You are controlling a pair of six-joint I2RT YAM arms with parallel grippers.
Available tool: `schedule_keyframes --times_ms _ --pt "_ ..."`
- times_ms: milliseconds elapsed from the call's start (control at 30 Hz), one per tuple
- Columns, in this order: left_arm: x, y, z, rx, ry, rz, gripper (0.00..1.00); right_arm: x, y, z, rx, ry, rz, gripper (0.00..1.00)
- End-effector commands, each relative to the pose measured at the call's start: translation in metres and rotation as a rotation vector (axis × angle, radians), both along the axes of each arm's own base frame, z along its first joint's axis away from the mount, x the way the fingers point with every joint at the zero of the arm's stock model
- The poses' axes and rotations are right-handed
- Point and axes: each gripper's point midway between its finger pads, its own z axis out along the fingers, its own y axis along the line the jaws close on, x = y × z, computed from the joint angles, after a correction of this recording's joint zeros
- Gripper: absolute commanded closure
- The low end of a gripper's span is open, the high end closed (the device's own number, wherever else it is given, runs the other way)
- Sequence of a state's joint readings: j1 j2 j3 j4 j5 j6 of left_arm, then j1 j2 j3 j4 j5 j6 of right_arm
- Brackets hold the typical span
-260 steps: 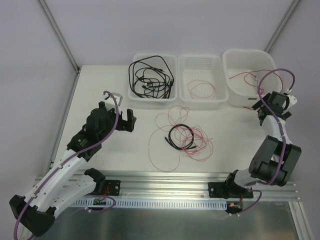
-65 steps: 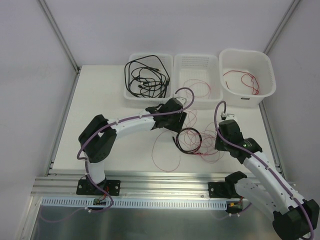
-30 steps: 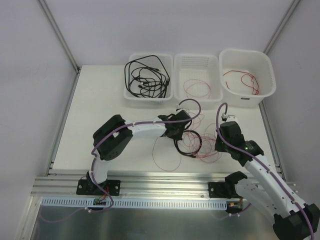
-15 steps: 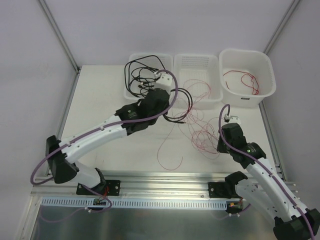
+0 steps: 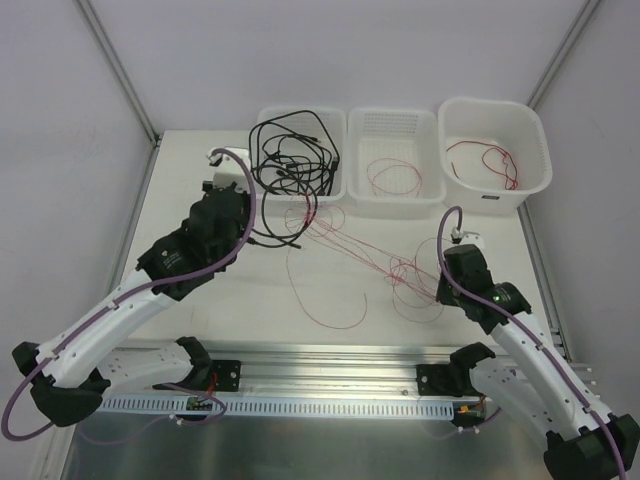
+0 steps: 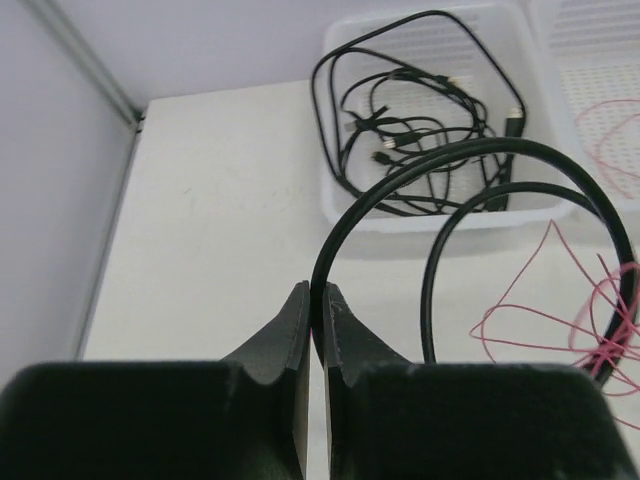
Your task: Untangle the cables
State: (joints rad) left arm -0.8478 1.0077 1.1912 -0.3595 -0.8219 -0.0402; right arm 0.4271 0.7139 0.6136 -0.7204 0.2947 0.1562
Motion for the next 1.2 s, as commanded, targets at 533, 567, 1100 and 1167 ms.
schedule_keyframes --times_ms 533,567,1100,1167 --pt "-0.049 -0.104 -0.047 -0.179 0.240 -0.504 1.00 0.022 0.154 0.139 0.481 -0.309 0.738 0.22" --pt "-0.054 -0.110 -0.044 -0.203 0.248 -0.537 1.00 0.023 0.165 0.148 0.518 -0.340 0.782 0.22" --pt "-0.041 -0.092 -0.044 -0.201 0.218 -0.402 1.00 0.001 0.197 0.144 0.494 -0.372 0.813 0.26" --pt "-0.041 -0.096 -0.048 -0.210 0.233 -0.402 1.00 -0.001 0.193 0.137 0.430 -0.353 0.778 0.26"
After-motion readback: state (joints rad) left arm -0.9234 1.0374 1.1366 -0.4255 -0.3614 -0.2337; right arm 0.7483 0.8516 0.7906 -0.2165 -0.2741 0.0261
